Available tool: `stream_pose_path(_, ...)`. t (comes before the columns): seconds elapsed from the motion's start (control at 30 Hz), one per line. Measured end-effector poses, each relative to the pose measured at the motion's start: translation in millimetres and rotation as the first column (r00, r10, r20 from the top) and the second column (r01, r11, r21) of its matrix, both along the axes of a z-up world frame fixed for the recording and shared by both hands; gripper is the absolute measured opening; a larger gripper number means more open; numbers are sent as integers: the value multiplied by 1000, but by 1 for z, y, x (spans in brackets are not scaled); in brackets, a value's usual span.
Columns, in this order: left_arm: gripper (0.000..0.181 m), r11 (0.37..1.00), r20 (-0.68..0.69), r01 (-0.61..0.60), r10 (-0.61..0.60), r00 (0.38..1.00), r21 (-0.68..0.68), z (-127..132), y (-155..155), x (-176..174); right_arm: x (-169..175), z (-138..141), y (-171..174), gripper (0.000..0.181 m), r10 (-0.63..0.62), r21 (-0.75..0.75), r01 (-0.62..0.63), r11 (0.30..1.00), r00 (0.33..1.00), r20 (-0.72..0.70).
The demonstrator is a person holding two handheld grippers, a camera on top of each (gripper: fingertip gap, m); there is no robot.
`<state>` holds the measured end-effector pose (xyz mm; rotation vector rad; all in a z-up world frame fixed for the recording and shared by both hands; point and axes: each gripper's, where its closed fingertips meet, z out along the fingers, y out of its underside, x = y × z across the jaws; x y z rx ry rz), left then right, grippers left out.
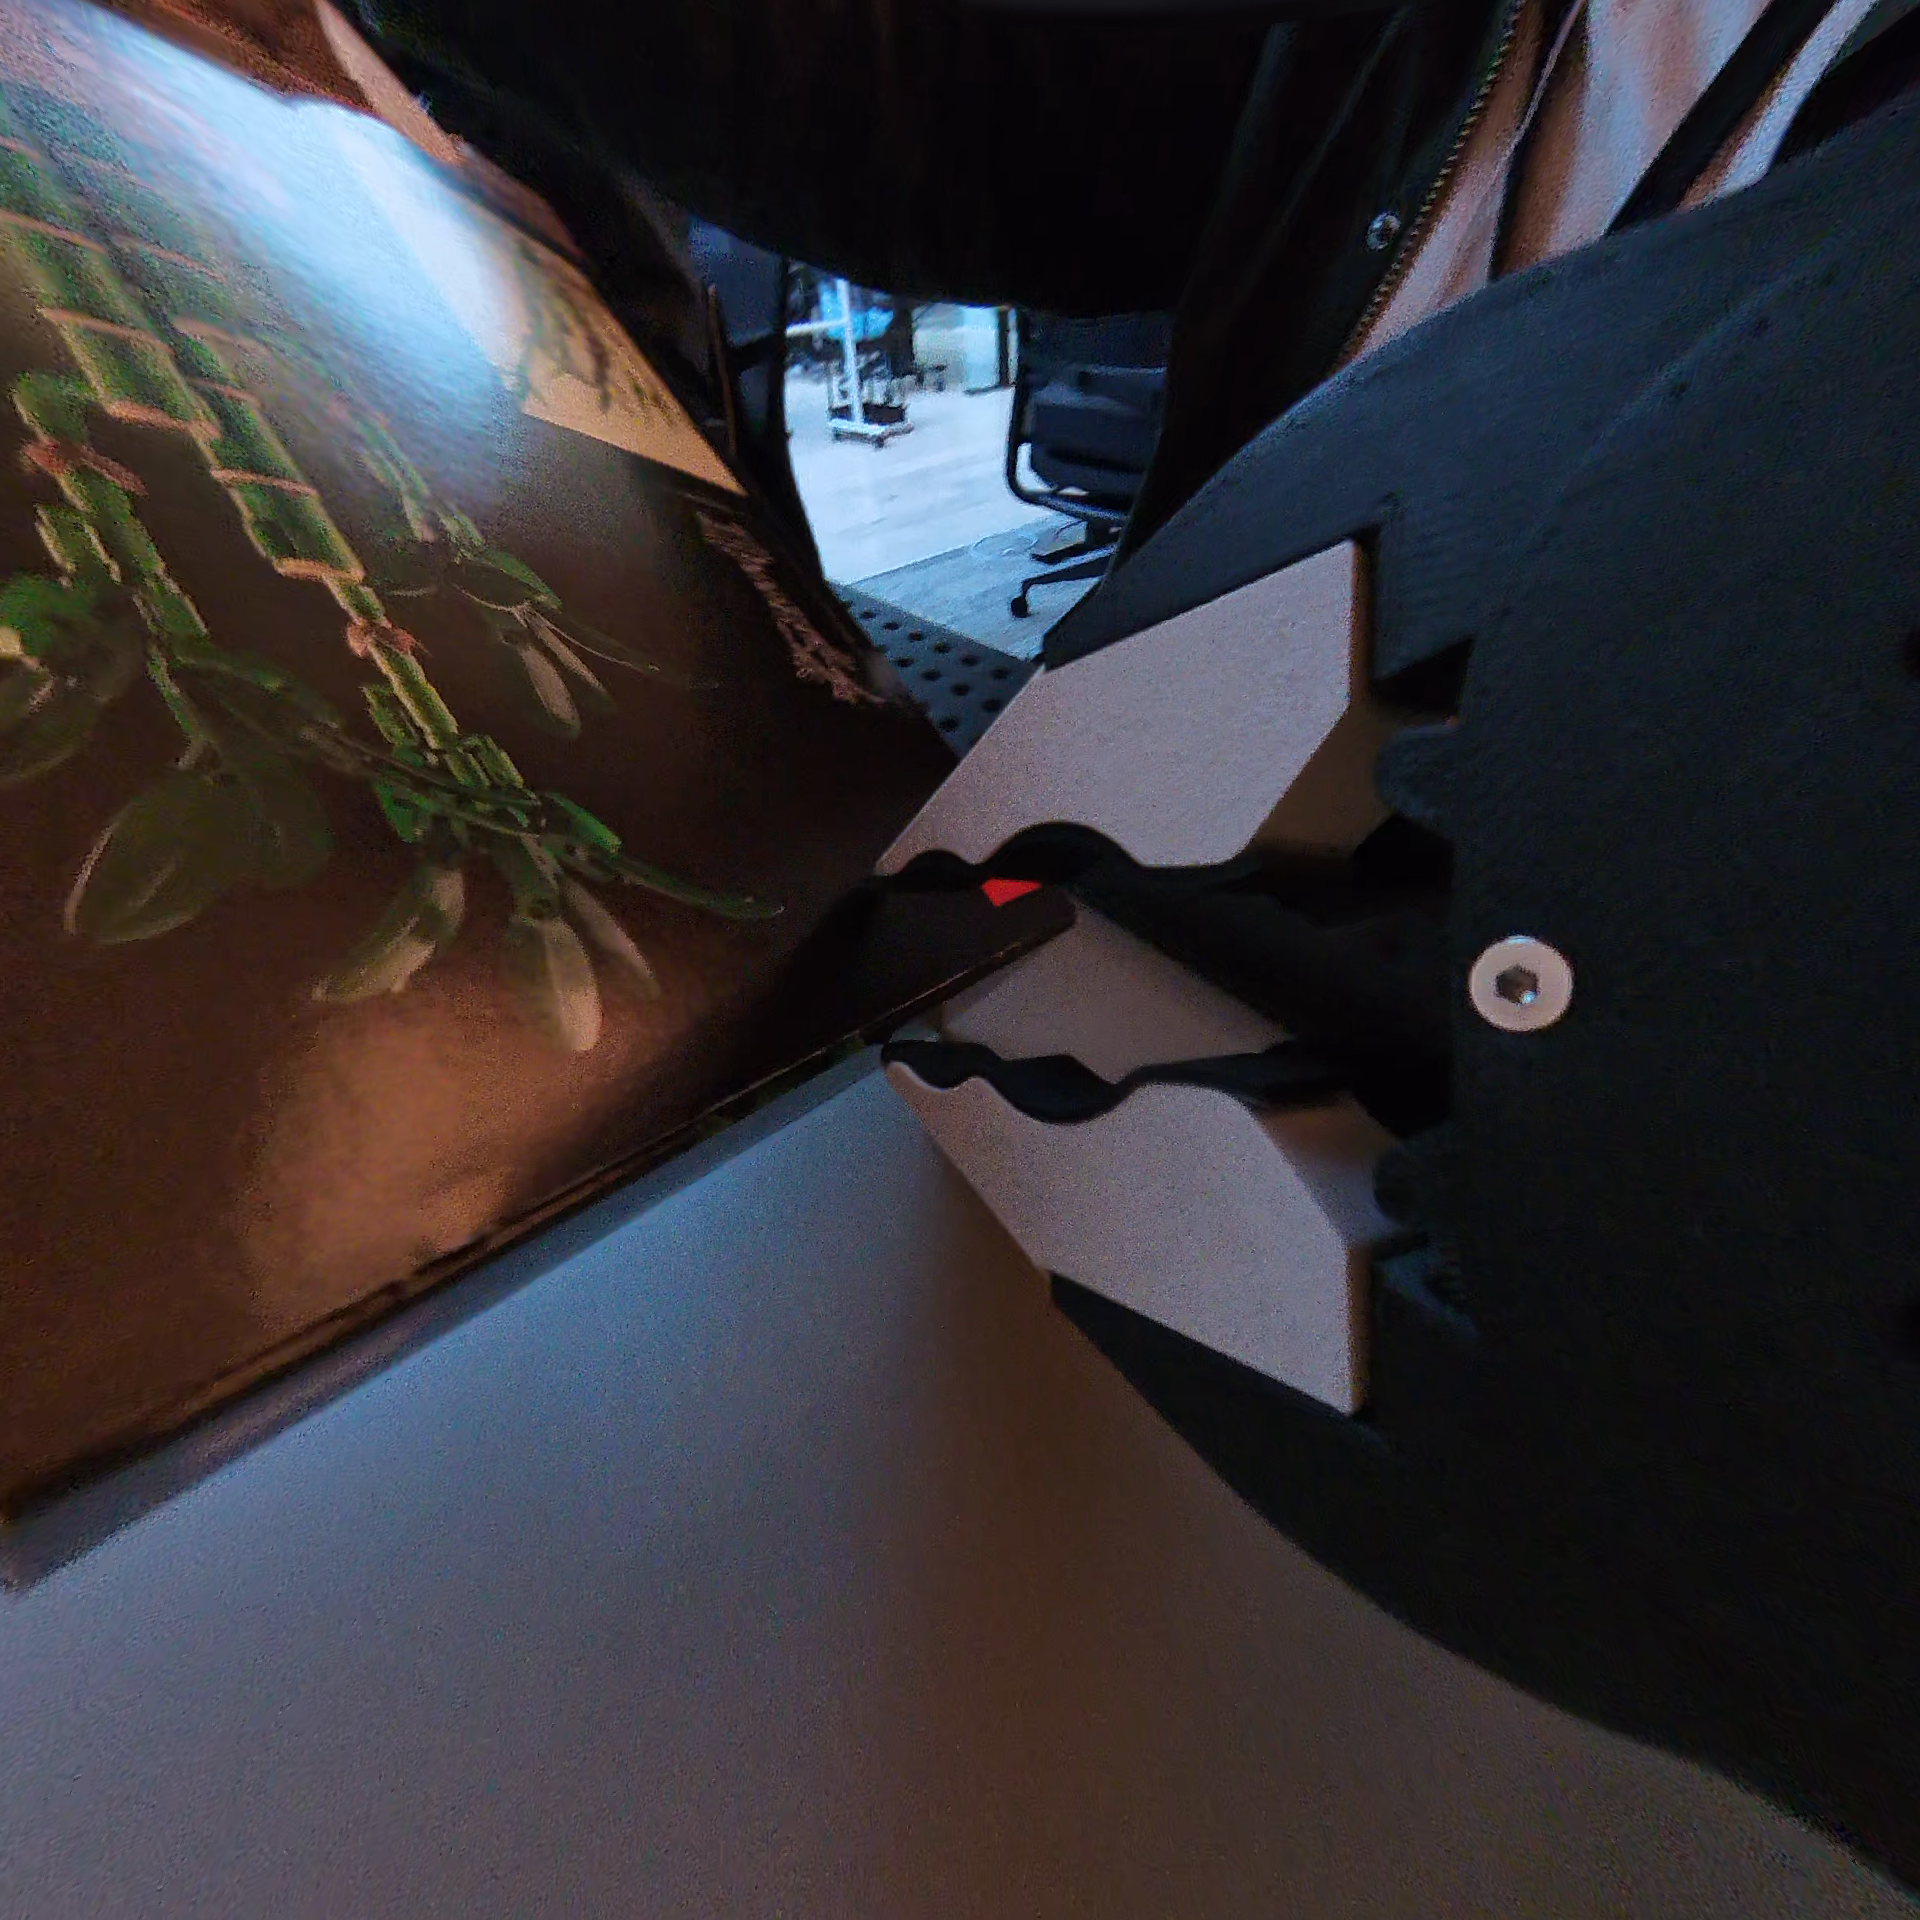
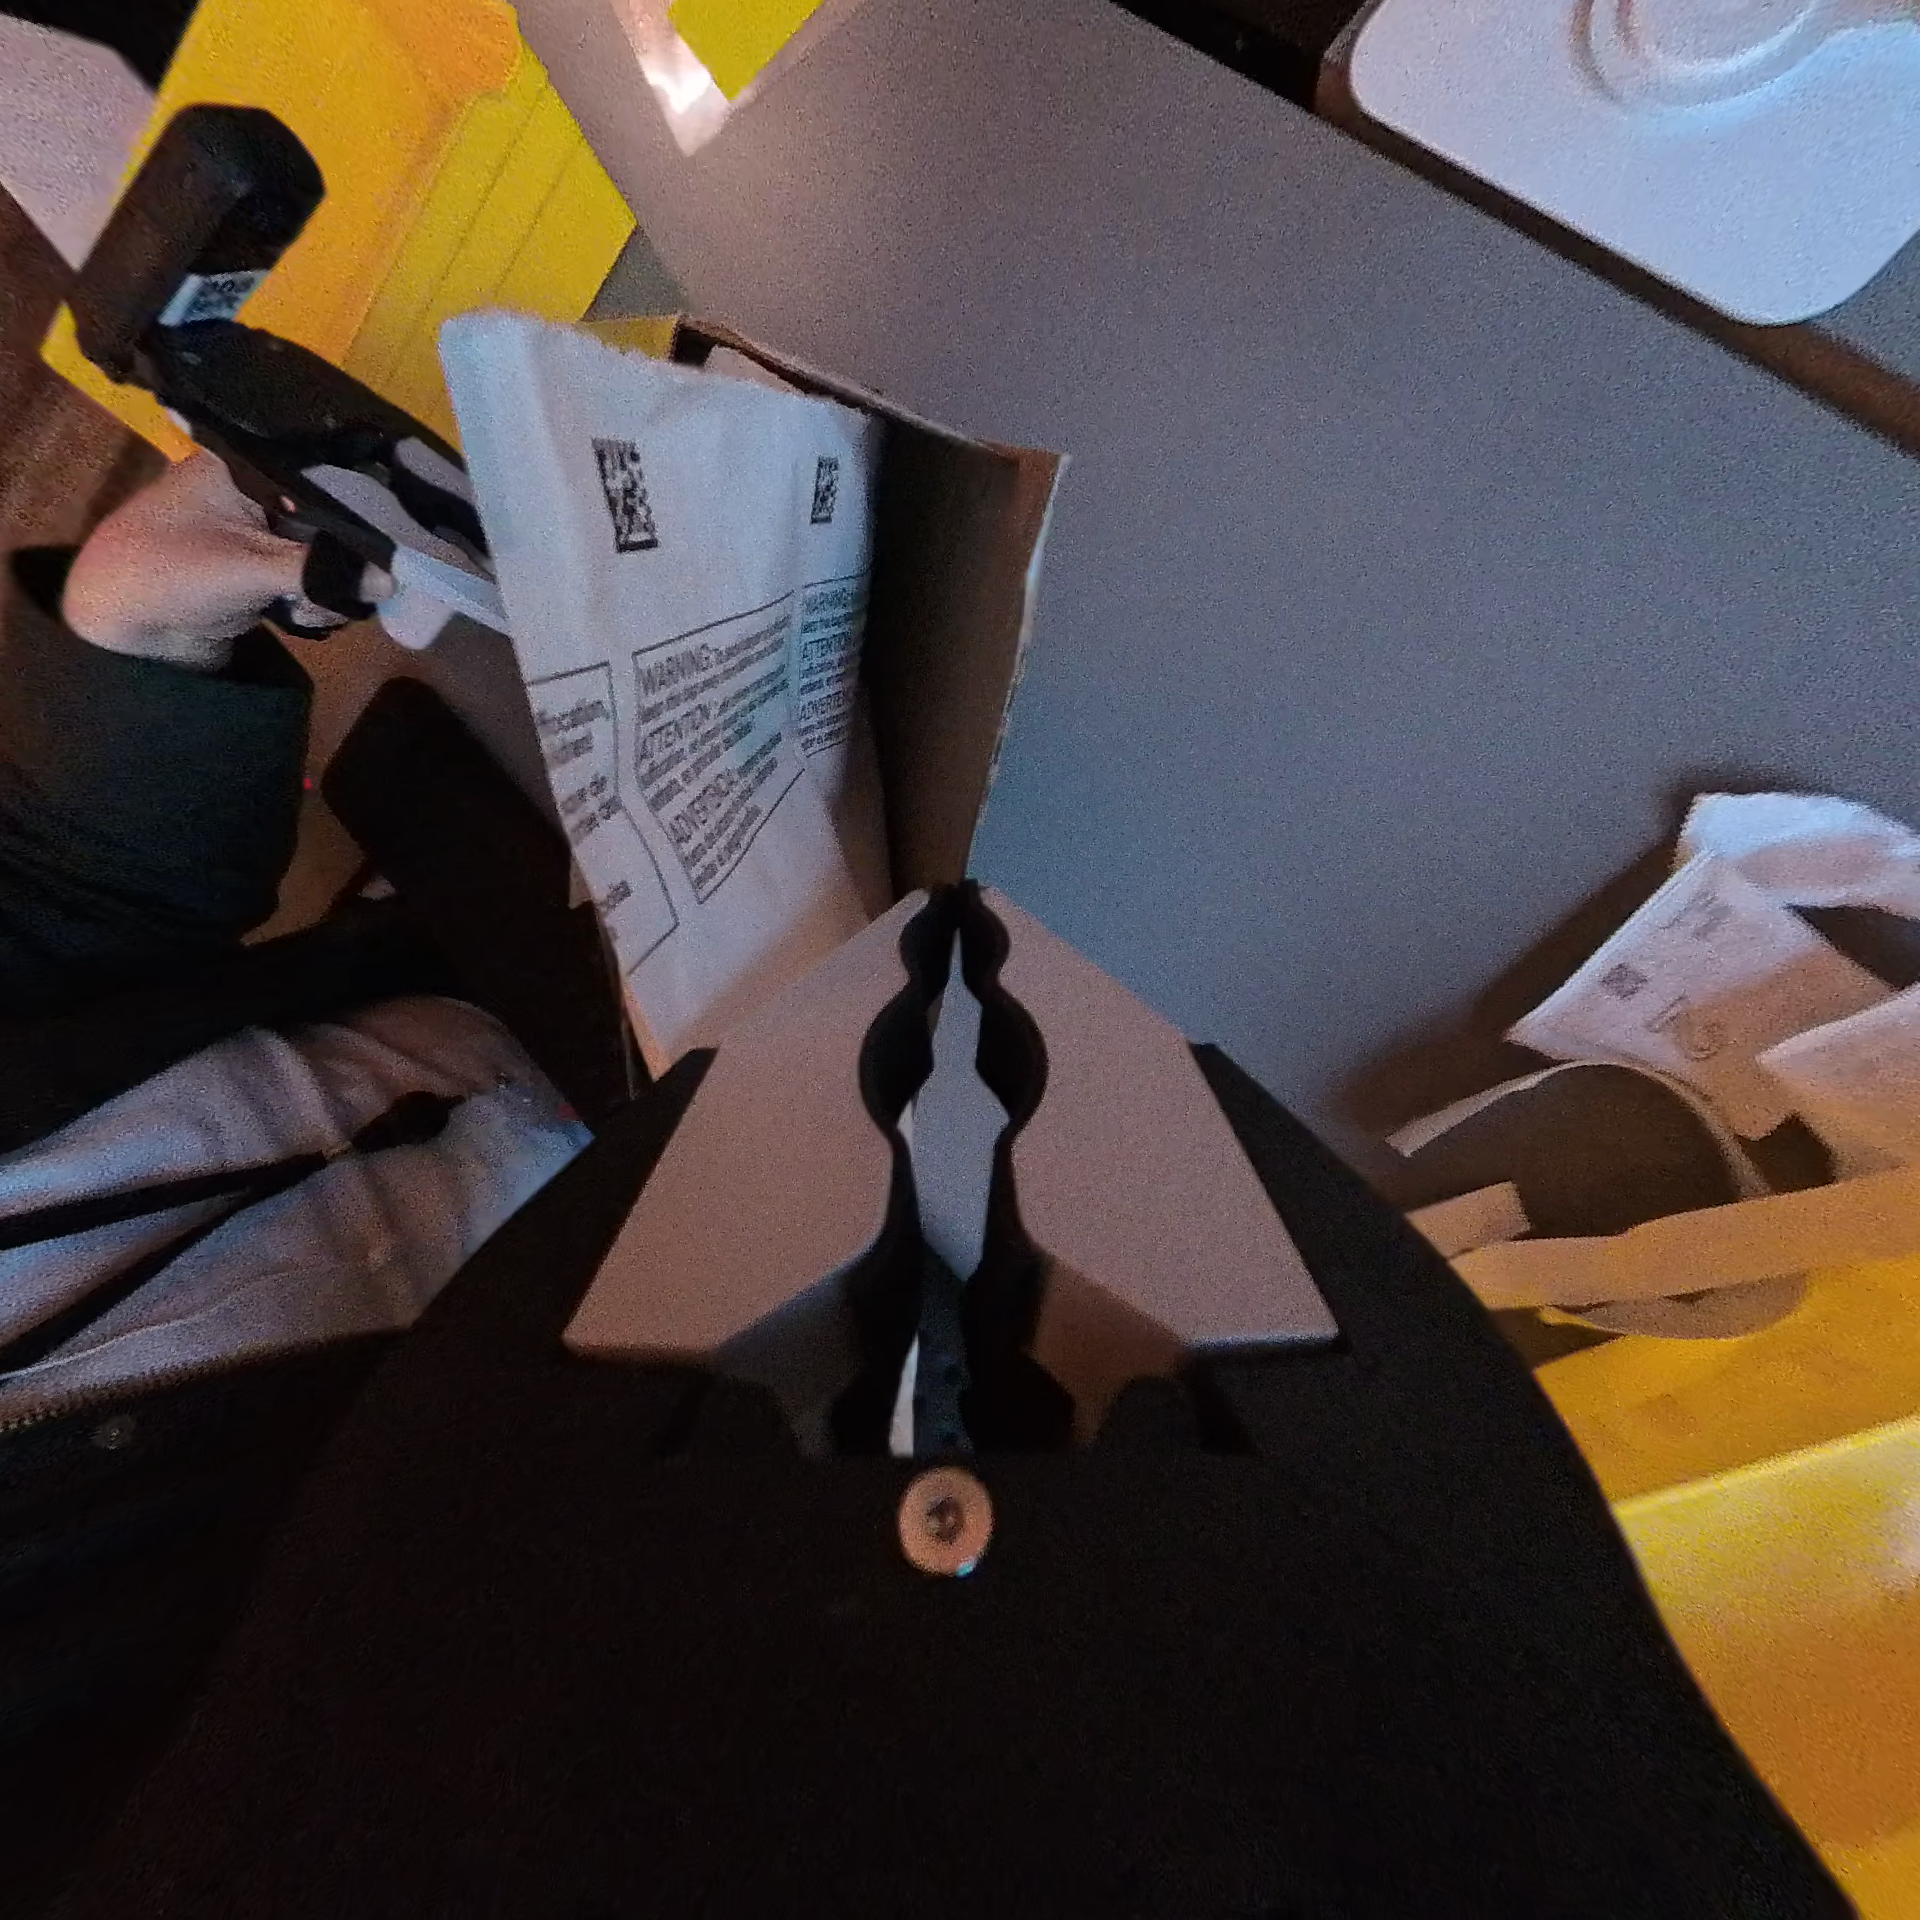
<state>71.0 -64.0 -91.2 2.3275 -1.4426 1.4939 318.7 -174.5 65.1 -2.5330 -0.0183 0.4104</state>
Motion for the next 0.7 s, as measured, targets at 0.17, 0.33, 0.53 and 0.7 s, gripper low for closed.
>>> stream_pose_path(0.17,10,997,39,-38,36,999,63,5,4,-5,-16,31,9,0,150,15,-156,988,967,209)
stream_pose_path(0.33,13,925,461,-299,165,872,234,105,34,-18,-33,49,12,0,242,102,-282,954,925,294)
stream_pose_path(0.53,107,703,723,-452,-129,678,550,202,28,-14,-69,74,15,0,329,187,-421,888,864,382)
stream_pose_path(0.7,131,634,373,-48,-391,841,772,160,-6,22,-100,88,16,0,391,188,-514,837,801,454)
